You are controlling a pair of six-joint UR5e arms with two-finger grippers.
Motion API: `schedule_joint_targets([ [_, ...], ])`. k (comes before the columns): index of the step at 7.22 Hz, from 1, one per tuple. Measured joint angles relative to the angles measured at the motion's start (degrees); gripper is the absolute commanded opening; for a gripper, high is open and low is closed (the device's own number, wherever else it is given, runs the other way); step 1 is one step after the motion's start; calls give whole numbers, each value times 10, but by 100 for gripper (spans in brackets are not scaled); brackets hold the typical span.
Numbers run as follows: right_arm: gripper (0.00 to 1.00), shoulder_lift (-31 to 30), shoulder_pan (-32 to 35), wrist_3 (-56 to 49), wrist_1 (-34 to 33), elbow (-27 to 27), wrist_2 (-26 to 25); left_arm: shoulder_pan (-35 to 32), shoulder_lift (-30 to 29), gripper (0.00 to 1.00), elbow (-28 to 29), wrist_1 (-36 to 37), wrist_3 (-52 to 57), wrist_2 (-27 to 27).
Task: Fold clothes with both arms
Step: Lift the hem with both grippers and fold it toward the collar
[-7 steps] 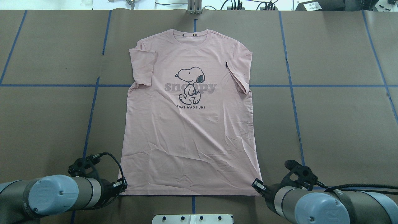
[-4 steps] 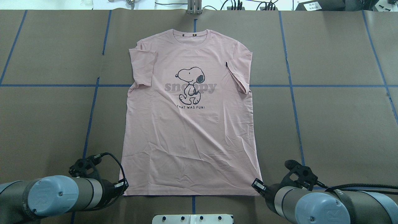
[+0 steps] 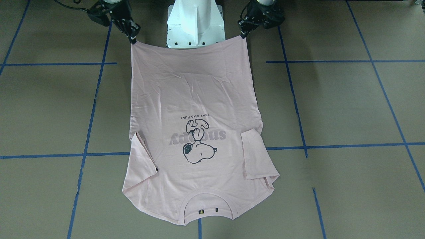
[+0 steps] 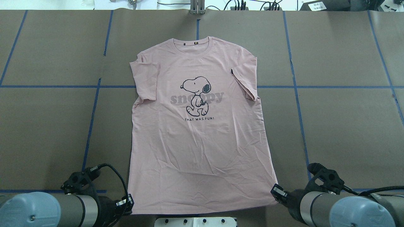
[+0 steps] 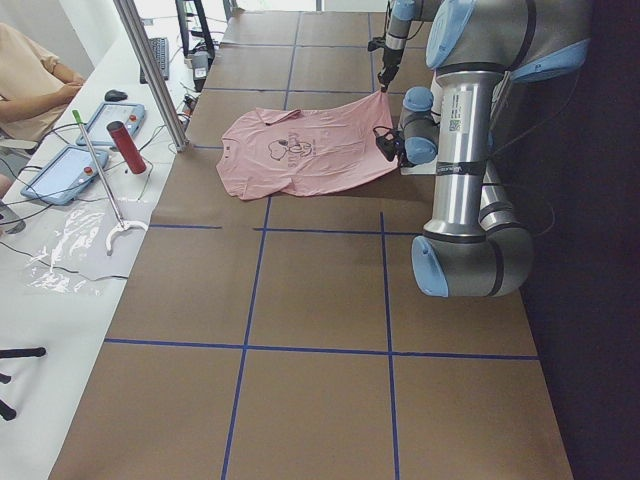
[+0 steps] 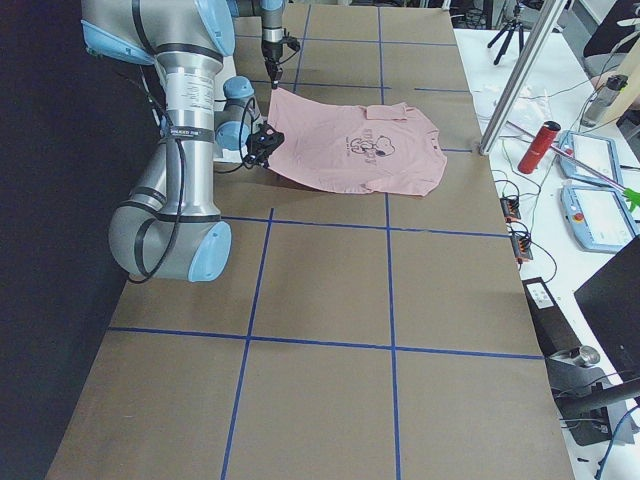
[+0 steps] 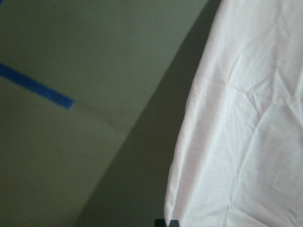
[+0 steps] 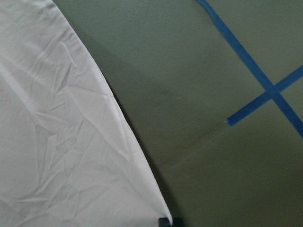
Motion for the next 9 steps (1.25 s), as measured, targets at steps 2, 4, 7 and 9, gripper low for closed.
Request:
schedule_joint_targets([
  [2,0,10,50,-12,0,19,-1,-39,-26,0,-37,59,-6,-2],
  [4,0,106,147,-99,-2,-44,10,-137,-92,0,5,80,65,-3],
  [7,0,273,298,-242,-1,-254,64,-285,-193,0,180,57,222,-2],
  [9,0,344,356,-307,7,-380,69,-349,-226,0,305,-32,277,8],
])
